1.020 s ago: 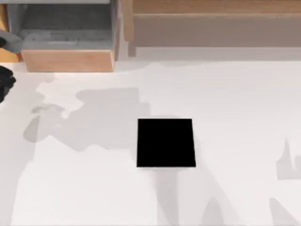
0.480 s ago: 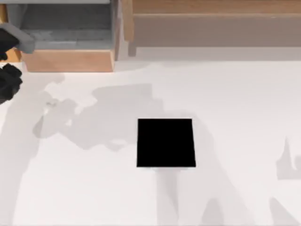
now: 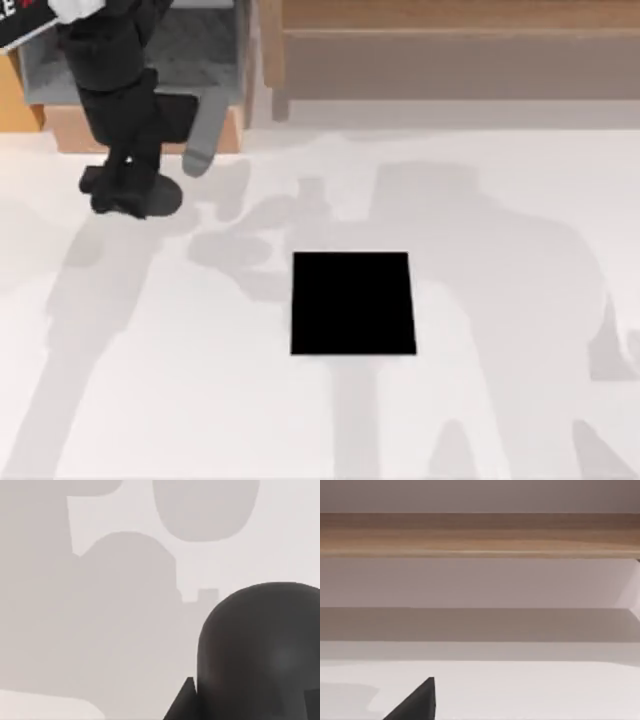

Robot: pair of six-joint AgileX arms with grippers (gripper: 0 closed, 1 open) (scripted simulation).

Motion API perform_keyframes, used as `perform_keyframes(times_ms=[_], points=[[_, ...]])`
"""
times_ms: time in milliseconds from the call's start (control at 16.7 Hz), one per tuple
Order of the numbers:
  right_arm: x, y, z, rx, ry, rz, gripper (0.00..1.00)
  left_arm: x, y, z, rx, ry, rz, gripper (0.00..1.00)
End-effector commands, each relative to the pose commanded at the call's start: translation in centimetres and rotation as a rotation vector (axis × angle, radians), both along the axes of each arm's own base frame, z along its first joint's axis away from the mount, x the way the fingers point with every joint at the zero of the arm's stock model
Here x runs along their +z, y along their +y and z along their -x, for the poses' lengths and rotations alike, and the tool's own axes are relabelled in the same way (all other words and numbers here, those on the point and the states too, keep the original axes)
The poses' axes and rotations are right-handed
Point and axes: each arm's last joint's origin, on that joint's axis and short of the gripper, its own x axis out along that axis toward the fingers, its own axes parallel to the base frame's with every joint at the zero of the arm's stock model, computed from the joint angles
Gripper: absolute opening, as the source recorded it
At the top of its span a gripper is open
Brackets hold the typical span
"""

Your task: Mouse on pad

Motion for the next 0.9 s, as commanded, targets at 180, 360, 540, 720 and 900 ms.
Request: perform_keyframes(times_ms=[180, 360, 540, 720, 900], points=[[0.0, 0.0, 0.0, 0.0, 0.0, 0.0, 1.0, -0.8, -6.0, 1.0, -0.474, 0.017, 0.014, 0.0], [0.0, 0.0, 0.0, 0.0, 0.0, 0.0, 1.0, -1.2, -11.5, 2.8, -0.906, 0.023, 0.03, 0.0], [0.0, 0.0, 0.0, 0.0, 0.0, 0.0, 1.0, -1.2, -16.0, 5.0, -1.238, 0.011, 0.04, 0.0], [0.0, 0.0, 0.0, 0.0, 0.0, 0.0, 1.0, -0.9, -18.7, 6.7, -1.435, -0.009, 0.043, 0.0], [0.0, 0.0, 0.0, 0.0, 0.0, 0.0, 1.0, -0.8, -19.4, 7.2, -1.487, -0.017, 0.043, 0.0]])
